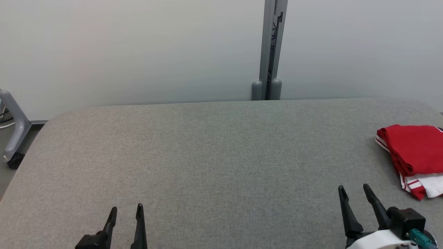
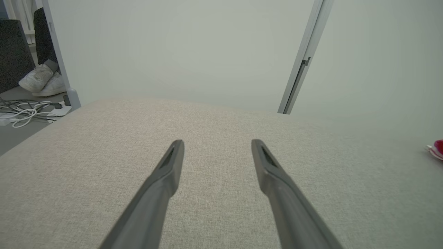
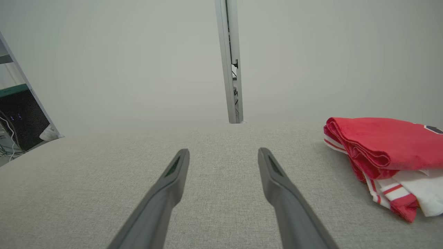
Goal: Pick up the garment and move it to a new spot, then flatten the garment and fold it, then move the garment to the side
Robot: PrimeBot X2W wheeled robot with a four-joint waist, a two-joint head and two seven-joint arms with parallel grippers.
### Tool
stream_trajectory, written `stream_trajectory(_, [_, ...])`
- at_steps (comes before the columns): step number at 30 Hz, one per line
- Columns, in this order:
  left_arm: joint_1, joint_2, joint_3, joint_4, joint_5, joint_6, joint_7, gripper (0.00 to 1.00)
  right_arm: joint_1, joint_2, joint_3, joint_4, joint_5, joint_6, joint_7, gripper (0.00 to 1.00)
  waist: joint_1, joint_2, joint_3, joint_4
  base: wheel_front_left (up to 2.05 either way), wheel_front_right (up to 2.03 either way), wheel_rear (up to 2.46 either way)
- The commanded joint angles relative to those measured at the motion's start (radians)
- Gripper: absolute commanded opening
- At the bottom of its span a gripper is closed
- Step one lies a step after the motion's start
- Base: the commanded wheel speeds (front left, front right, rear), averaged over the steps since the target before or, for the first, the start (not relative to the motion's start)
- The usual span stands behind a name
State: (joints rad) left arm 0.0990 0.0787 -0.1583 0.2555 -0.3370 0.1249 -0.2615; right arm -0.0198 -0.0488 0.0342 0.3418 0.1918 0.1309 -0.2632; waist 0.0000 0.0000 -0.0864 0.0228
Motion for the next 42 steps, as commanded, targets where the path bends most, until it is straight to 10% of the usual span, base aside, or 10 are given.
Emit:
stream_trajectory(1, [0.000, 0.000, 0.000, 0.001, -0.001, -0.001, 0.001, 0.00, 0.001, 0.000, 0.001, 0.002, 0.001, 0.000, 0.000, 0.00, 0.0000, 0.0000, 0.000, 0.001, 0.00, 0.00, 0.00])
stream_trajectory(42, [-0.088, -0.015, 0.116, 0.014, -0.544, -0.110, 0.164, 0.00, -0.028, 0.004, -0.062, -0.024, 0.607, 0.000, 0.162, 0.00, 0.0000, 0.0000, 0.026, -0.006, 0.00, 0.00, 0.00])
